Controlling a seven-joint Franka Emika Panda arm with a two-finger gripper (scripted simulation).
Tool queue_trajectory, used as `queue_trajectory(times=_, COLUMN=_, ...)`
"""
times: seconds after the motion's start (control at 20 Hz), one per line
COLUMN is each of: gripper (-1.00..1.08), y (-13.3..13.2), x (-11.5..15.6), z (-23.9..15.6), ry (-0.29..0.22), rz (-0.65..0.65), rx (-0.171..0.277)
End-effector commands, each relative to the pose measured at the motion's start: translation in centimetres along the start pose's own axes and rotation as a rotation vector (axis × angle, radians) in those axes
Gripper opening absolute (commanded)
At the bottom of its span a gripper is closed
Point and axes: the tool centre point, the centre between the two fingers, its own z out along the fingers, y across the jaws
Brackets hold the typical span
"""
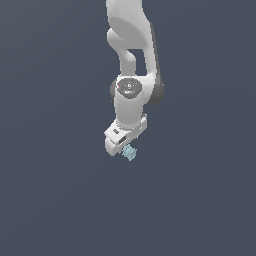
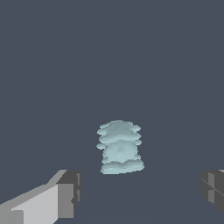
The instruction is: Pick up the object and move it to a goal position.
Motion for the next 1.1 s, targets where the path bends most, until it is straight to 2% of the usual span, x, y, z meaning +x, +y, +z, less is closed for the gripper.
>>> queue_trajectory(times=0.0, gripper=1.0, y=-0.2, x=0.0, z=0.6, ry=0.0, rz=-0.073, rx=0.004)
queue_trajectory(times=0.55, gripper=1.0, y=-0.8, x=0.2, z=2.5, ry=0.004, rz=-0.291, rx=0.016)
queue_trajectory(times=1.05, gripper=1.0, y=-0.9, x=0.2, z=2.9, ry=0.006, rz=-0.333, rx=0.018)
